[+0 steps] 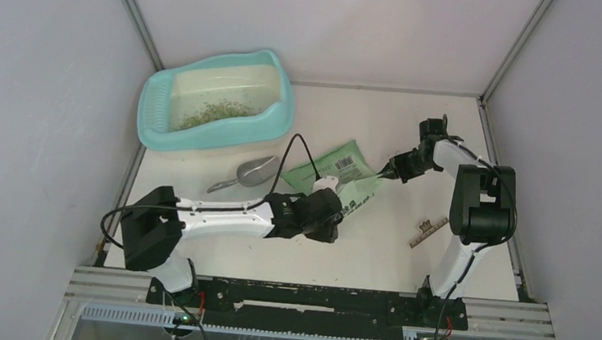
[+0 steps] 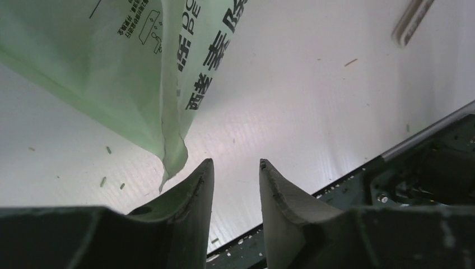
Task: Fill the litter box with clean litter
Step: Close the cat litter bag at the center of the board.
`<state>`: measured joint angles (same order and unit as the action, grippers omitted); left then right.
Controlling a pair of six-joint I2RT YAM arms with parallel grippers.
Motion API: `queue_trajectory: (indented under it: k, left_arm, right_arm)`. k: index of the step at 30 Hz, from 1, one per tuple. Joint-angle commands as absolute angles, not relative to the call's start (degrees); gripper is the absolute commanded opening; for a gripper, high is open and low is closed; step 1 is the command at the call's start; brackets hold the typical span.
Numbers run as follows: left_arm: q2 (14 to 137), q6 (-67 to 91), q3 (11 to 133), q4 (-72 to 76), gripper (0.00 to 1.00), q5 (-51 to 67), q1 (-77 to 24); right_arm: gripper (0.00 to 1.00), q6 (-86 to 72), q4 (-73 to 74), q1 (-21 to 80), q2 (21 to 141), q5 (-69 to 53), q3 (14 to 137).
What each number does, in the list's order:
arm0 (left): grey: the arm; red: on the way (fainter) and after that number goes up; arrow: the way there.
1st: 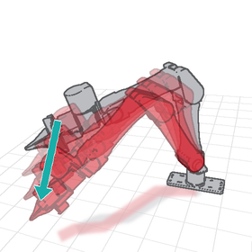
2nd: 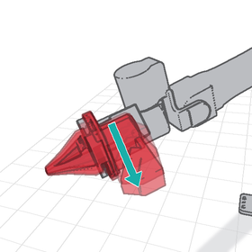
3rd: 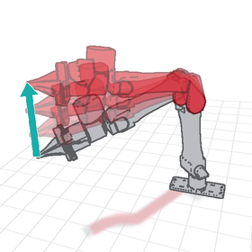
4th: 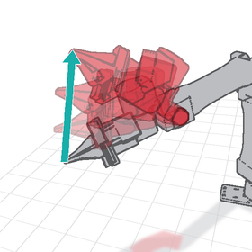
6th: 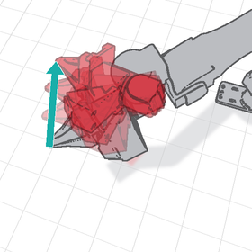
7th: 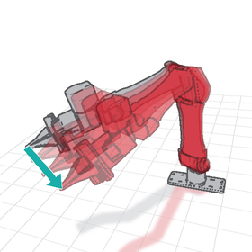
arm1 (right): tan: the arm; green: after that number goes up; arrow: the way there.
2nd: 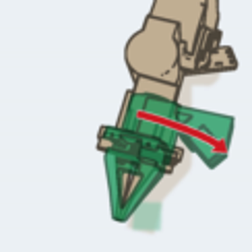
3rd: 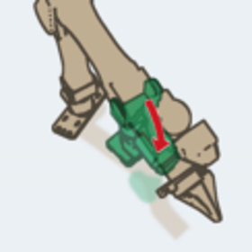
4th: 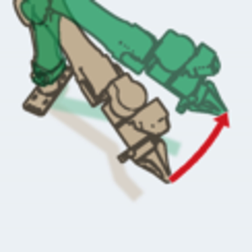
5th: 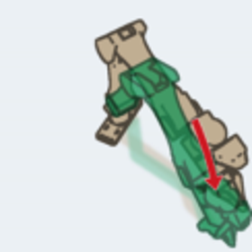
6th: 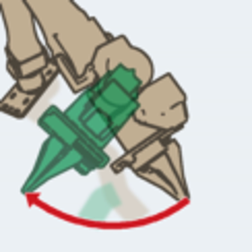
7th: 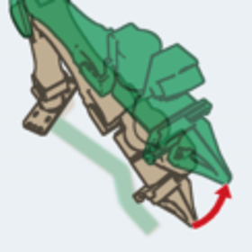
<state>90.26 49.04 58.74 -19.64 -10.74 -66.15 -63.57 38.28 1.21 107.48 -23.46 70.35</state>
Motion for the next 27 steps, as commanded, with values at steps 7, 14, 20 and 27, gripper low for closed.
queue_trajectory:
  k: [7, 14, 20, 27]
  left_arm:
    - [94.1, 47.3, 61.0, -16.7, 0.34, -13.1, -60.5]
    - [94.3, 46.1, 61.1, -16.8, 0.34, -13.5, -58.1]
    - [97.3, 46.0, 61.4, -15.9, 0.34, -12.4, -57.4]
    - [100.9, 46.2, 62.4, -15.9, 0.33, -12.5, -57.3]
  right_arm:
    - [0.0, -63.7, 37.9, 0.5, 107.9, -21.2, 72.0]
    - [0.0, -64.2, 37.1, 0.7, 108.6, -21.4, 72.0]
    - [0.0, -63.8, 36.7, 0.6, 108.6, -21.5, 72.0]
    - [0.05, -61.0, 39.3, 0.5, 108.4, -20.2, 75.2]
